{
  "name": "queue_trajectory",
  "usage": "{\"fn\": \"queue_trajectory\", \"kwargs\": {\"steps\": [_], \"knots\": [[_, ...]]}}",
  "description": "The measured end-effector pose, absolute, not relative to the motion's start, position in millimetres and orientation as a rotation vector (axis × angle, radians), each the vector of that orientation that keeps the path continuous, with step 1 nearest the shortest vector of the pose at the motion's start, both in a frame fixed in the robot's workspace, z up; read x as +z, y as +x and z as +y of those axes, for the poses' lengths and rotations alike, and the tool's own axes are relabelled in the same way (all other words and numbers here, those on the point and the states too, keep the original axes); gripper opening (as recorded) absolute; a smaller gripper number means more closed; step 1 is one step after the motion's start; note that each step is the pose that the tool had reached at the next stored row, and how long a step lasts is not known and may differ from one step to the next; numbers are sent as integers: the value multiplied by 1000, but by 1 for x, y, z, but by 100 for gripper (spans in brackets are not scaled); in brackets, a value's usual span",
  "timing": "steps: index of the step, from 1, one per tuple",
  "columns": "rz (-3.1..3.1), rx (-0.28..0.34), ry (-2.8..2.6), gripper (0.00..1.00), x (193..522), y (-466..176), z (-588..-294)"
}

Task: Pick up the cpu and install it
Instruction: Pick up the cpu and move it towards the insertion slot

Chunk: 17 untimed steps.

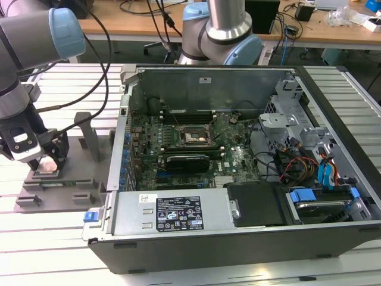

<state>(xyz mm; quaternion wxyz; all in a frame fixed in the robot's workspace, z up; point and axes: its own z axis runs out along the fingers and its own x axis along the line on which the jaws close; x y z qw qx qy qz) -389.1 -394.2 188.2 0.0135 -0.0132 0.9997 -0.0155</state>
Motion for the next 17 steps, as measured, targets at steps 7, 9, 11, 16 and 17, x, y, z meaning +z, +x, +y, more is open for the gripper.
{"fn": "queue_trajectory", "kwargs": {"steps": [7, 9, 11, 16, 17], "knots": [[3114, -48, -41, 55, 188, -389, -394], [3114, -48, -41, 55, 188, -389, -394], [3114, -48, -41, 55, 188, -389, -394], [3114, -47, -41, 55, 188, -389, -394], [3114, -47, -41, 55, 188, -389, -394]]}}
